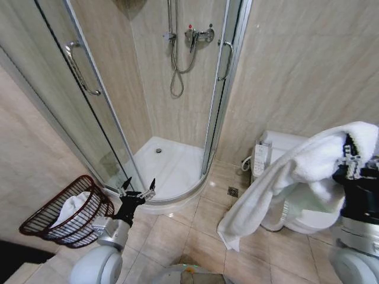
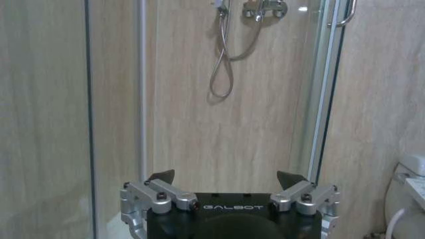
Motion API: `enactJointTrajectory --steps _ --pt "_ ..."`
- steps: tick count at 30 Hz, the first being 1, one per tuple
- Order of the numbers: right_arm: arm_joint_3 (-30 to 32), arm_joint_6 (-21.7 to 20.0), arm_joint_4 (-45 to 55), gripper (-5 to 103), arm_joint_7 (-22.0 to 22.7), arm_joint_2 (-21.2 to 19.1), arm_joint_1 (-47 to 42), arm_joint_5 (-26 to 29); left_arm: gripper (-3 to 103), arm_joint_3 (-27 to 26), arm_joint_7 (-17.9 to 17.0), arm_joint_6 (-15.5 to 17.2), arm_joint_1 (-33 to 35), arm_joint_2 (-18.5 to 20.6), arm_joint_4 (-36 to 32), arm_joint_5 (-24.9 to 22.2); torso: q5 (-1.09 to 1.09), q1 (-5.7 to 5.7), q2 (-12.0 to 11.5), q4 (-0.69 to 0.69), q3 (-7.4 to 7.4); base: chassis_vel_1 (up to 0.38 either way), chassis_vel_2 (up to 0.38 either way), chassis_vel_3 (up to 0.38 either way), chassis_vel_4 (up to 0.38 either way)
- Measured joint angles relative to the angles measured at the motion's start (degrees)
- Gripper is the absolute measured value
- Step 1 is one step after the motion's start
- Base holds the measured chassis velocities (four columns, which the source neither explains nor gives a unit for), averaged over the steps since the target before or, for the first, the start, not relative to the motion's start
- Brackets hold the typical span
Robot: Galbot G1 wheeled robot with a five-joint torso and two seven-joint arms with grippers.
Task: Discard the used towel into the hamper.
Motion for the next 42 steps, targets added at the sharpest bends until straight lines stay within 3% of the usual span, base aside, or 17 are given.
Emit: enactJointTrajectory --steps 42 --pt "-0.5 -0.4 0.0 10 -0.2 -1.3 1.2 0.6 100 0.0 0.0 0.0 0.0 0.0 0.0 0.0 0.00 4.52 10.3 0.00 5.76 0.000 0.000 0.000 0.000"
